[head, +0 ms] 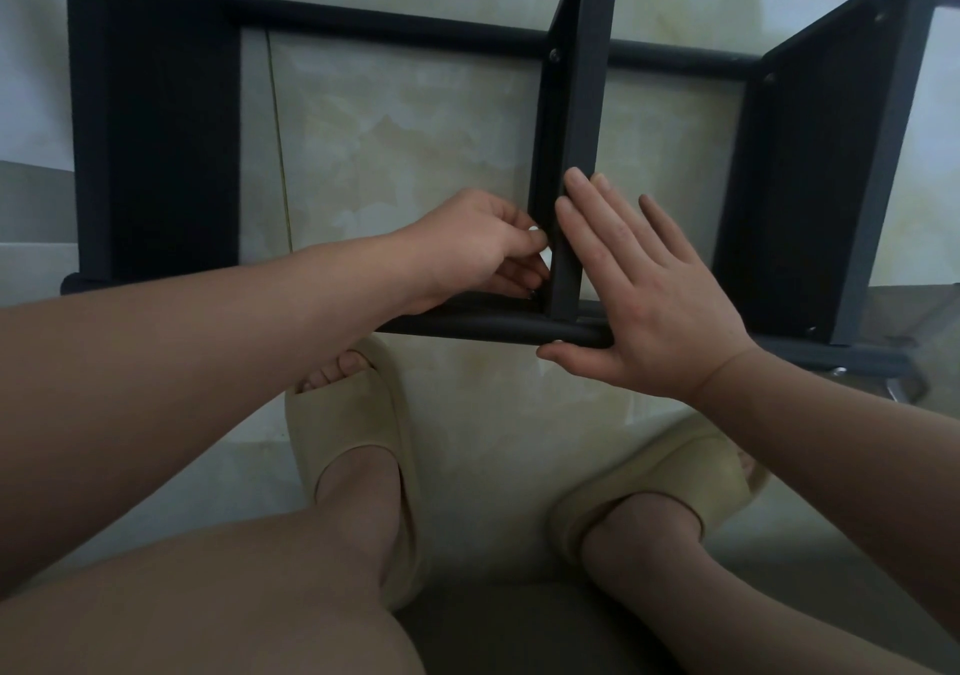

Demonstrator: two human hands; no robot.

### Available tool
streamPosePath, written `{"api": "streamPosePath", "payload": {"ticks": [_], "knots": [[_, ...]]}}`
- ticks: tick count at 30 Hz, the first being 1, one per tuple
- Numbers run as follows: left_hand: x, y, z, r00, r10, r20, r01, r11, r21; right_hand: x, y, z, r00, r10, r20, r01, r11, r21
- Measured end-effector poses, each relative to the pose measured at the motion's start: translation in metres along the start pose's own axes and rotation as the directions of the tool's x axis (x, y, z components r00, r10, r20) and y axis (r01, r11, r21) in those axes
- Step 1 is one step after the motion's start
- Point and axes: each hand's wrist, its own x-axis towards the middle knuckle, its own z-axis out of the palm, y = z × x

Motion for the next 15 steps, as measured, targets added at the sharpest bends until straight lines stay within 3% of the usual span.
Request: {"api": "streamPosePath", "payload": {"ticks": [15], "knots": [[-0.0027, 0.0003, -0.0015, 1.0, 0.026, -0.005, -0.026, 0.996, 0.083, 0.0001, 0.0001, -0.0008, 1.0, 0.0, 0.002, 0.0, 1.0, 0.001]]}}
